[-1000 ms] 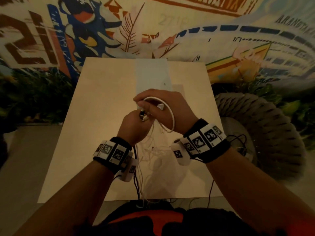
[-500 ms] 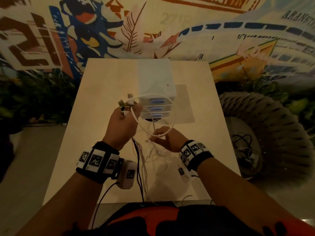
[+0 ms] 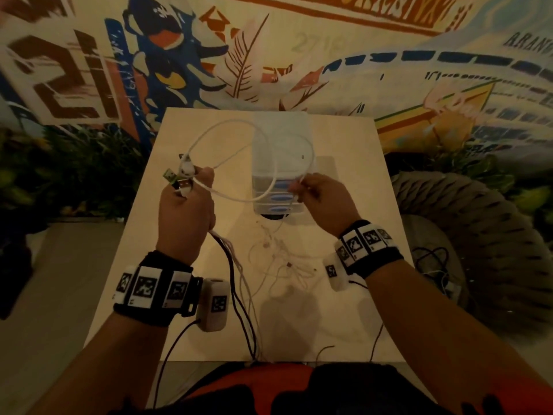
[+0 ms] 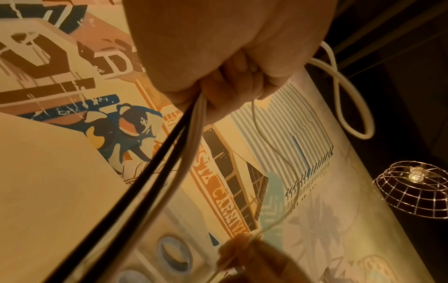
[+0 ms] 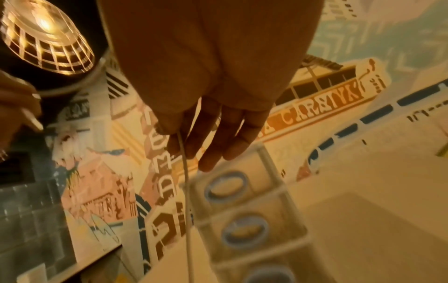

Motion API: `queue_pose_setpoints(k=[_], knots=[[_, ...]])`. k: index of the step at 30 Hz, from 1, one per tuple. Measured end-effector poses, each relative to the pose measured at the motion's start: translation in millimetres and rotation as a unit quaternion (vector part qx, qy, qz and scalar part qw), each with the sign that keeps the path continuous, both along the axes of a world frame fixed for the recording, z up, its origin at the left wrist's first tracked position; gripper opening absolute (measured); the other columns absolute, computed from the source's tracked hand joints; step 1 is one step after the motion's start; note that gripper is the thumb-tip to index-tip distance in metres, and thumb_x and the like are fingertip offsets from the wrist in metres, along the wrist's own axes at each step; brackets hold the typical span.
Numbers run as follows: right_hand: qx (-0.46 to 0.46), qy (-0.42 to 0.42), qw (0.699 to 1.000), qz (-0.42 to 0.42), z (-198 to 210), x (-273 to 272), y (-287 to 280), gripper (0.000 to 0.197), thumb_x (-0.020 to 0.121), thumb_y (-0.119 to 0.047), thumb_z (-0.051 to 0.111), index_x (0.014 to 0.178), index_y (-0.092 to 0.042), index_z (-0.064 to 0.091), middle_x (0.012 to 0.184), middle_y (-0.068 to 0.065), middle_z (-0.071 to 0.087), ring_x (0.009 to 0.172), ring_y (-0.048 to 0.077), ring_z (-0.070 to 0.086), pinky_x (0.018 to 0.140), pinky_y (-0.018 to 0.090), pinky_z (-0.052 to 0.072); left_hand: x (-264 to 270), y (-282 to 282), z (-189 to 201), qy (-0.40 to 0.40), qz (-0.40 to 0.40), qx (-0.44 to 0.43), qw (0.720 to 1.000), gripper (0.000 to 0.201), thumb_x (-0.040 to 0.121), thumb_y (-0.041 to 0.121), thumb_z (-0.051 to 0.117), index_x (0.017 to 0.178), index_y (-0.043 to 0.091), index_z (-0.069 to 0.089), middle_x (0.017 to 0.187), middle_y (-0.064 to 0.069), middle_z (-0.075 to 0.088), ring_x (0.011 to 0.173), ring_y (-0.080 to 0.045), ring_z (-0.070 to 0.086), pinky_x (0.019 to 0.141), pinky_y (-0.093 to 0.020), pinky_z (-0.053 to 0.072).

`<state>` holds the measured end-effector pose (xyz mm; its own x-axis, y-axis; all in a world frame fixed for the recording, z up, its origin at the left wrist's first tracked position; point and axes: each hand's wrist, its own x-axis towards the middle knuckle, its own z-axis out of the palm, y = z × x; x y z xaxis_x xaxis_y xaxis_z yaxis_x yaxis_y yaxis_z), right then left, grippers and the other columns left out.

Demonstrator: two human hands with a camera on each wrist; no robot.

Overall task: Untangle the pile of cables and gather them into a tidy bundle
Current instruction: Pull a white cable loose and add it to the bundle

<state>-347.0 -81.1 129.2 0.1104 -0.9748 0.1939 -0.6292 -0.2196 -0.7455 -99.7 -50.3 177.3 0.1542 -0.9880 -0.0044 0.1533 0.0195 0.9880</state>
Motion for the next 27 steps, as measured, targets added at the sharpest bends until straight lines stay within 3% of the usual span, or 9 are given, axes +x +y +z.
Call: queue_pose_setpoints(k=[3, 9, 13, 18, 20, 22, 25, 27], knots=[[-0.040, -0.005, 0.999, -0.013, 24, 0, -8, 0.022, 0.104, -0.026, 0.053, 0.101, -0.020, 0.074, 0.101, -0.008, 0.067, 0.083, 0.008, 0.067, 0.084, 0.035, 0.057, -3, 2, -4, 0.001, 0.007, 0.010, 1.000, 0.047, 0.105, 0.017, 0.052, 0.060, 0.029, 0.050, 0.045, 0.010, 0.031, 0.037, -0.007, 0.026, 0.040, -0.017, 0.026], [-0.126, -0.034, 0.991, -0.032, 71, -3, -3, 0.019, 0.105, -0.030, 0.051, 0.101, -0.024, 0.069, 0.095, -0.008, 0.065, 0.072, 0.006, 0.070, 0.072, 0.036, 0.058, -4, 2, -11, -0.012, 0.008, 0.028, 1.000, 0.052, 0.104, 0.020, 0.054, 0.053, 0.031, 0.053, 0.044, 0.010, 0.030, 0.037, -0.007, 0.025, 0.043, -0.016, 0.026], [-0.228, -0.014, 0.973, -0.033, 92, -10, 2, 0.022, 0.105, -0.027, 0.052, 0.100, -0.017, 0.072, 0.090, 0.003, 0.066, 0.075, 0.017, 0.066, 0.070, 0.040, 0.056, -7, 2, -12, -0.020, -0.002, 0.039, 0.999, 0.051, 0.104, 0.020, 0.055, 0.054, 0.029, 0.049, 0.044, 0.011, 0.030, 0.037, -0.007, 0.025, 0.043, -0.018, 0.025], [-0.217, -0.001, 0.974, -0.059, 81, -57, 21, 0.023, 0.107, -0.015, 0.042, 0.102, -0.013, 0.064, 0.099, 0.011, 0.068, 0.092, 0.031, 0.067, 0.086, 0.047, 0.054, -8, 7, -11, -0.030, -0.004, 0.031, 0.999, 0.040, 0.103, 0.018, 0.056, 0.066, 0.022, 0.042, 0.045, 0.011, 0.032, 0.039, -0.006, 0.026, 0.043, -0.019, 0.026], [-0.183, -0.013, 0.980, -0.074, 73, -80, 39, 0.022, 0.108, -0.014, 0.040, 0.105, -0.016, 0.062, 0.097, 0.011, 0.068, 0.089, 0.028, 0.068, 0.082, 0.039, 0.055, -6, 8, -13, -0.024, 0.001, 0.017, 1.000, 0.037, 0.101, 0.022, 0.060, 0.068, 0.020, 0.043, 0.045, 0.012, 0.033, 0.039, -0.005, 0.027, 0.043, -0.018, 0.027], [-0.149, 0.000, 0.987, -0.068, 63, -99, 61, 0.021, 0.108, -0.014, 0.043, 0.102, -0.022, 0.061, 0.088, 0.003, 0.066, 0.080, 0.016, 0.064, 0.074, 0.028, 0.050, -4, 9, -14, -0.030, 0.011, 0.006, 0.999, 0.033, 0.093, 0.031, 0.062, 0.067, 0.019, 0.045, 0.044, 0.010, 0.036, 0.038, -0.008, 0.029, 0.043, -0.019, 0.028], [-0.079, 0.080, 0.992, -0.051, 32, -121, 90, 0.011, 0.102, -0.020, 0.056, 0.101, -0.023, 0.066, 0.090, -0.016, 0.062, 0.084, -0.003, 0.059, 0.079, 0.007, 0.043, -6, 10, -14, -0.030, 0.021, -0.002, 0.999, 0.031, 0.090, 0.033, 0.060, 0.066, 0.019, 0.046, 0.043, 0.008, 0.037, 0.037, -0.010, 0.031, 0.043, -0.021, 0.029], [-0.029, 0.122, 0.992, -0.027, -3, -131, 104, 0.015, 0.100, -0.031, 0.059, 0.099, -0.019, 0.069, 0.090, -0.016, 0.063, 0.086, -0.007, 0.059, 0.079, 0.006, 0.043, -10, 11, -13, -0.025, 0.026, -0.011, 0.999, 0.028, 0.091, 0.032, 0.059, 0.068, 0.020, 0.047, 0.044, 0.008, 0.038, 0.038, -0.010, 0.032, 0.041, -0.021, 0.031]])
